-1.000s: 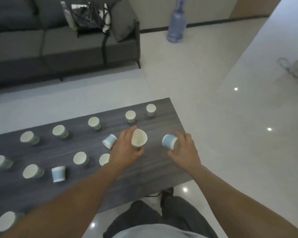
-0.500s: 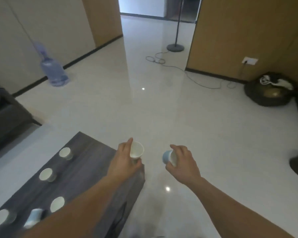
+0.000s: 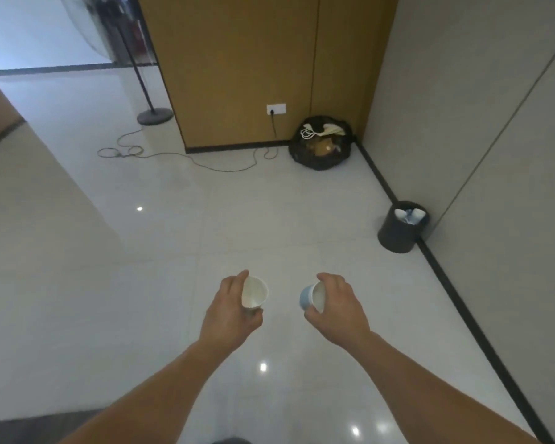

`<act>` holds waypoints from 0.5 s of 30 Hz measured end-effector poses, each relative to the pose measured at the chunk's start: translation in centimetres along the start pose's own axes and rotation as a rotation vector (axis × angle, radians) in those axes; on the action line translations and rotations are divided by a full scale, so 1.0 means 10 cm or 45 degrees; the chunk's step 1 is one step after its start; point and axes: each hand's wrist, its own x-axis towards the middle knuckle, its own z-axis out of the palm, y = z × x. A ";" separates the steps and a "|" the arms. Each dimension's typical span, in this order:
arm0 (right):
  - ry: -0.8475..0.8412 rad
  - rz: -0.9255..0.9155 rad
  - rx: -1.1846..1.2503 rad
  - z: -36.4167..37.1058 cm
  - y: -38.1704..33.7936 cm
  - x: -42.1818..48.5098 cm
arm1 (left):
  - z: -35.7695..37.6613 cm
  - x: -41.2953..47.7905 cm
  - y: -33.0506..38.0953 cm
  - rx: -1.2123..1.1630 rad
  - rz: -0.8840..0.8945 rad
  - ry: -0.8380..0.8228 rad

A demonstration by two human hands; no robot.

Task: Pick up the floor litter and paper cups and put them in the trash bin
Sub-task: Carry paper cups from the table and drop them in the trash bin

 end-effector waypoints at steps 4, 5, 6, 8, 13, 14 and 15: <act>0.051 0.152 0.003 -0.27 0.48 0.20 | 0.32 0.53 0.42 0.027 0.154 -0.089; 0.069 0.174 -0.003 -0.33 0.58 0.26 | 0.41 0.67 0.50 0.029 0.185 -0.114; 0.087 0.191 -0.009 -0.38 0.67 0.34 | 0.50 0.83 0.59 0.027 0.213 -0.139; 0.118 0.227 -0.032 -0.51 0.83 0.56 | 0.69 1.18 0.75 0.015 0.263 -0.193; 0.188 0.363 -0.100 -0.87 1.23 1.24 | 1.18 2.13 1.21 -0.031 0.394 -0.314; 0.206 0.394 -0.108 -0.95 1.30 1.38 | 1.26 2.32 1.32 -0.033 0.414 -0.328; 0.227 0.423 -0.116 -1.03 1.36 1.51 | 1.32 2.50 1.42 -0.032 0.440 -0.343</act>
